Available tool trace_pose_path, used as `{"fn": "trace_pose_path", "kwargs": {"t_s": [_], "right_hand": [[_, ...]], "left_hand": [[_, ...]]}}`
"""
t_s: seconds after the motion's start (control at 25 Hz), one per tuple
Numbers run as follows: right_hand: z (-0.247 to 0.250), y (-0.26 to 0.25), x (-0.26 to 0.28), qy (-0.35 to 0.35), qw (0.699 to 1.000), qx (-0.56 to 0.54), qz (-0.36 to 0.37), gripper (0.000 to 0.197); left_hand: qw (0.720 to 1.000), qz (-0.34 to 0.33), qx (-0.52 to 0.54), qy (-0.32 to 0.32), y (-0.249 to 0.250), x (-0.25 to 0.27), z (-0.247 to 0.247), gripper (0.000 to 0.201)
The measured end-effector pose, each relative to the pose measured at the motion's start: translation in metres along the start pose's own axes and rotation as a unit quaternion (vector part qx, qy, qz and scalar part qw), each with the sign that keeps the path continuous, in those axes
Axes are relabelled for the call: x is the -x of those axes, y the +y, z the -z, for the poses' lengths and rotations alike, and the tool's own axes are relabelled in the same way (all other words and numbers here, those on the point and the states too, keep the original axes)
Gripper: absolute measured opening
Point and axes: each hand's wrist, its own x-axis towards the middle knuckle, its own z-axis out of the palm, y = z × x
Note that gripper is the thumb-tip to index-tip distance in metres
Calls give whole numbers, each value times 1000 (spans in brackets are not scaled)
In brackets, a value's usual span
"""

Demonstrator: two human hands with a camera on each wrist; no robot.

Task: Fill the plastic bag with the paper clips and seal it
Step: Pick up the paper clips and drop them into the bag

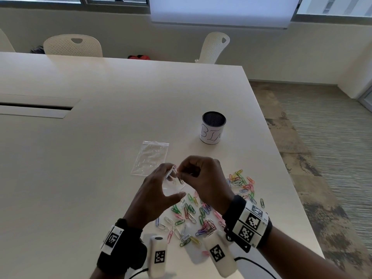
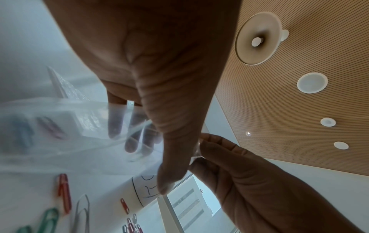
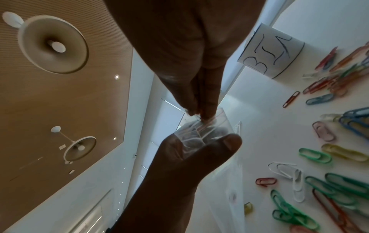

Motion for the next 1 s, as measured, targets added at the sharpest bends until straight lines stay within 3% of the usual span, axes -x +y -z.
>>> {"fn": "trace_pose_path", "kwargs": {"t_s": [0.2, 0.36, 0.56, 0.84, 1.0], "right_hand": [[20, 0, -7, 8, 999, 46, 12, 9], [60, 45, -33, 57, 985, 149, -64, 12], [67, 99, -47, -32, 936, 314, -154, 32], [47, 87, -31, -188, 924, 329, -48, 31], [48, 80, -18, -239, 898, 366, -46, 52]], "left_hand": [[1000, 1, 11, -1, -2, 0, 0, 66], [1000, 3, 17, -2, -2, 2, 0, 70], [1000, 7, 20, -6, -1, 0, -1, 70], [1000, 9, 13, -5, -1, 0, -1, 69], [1000, 12, 11, -5, 0, 1, -3, 71]]}}
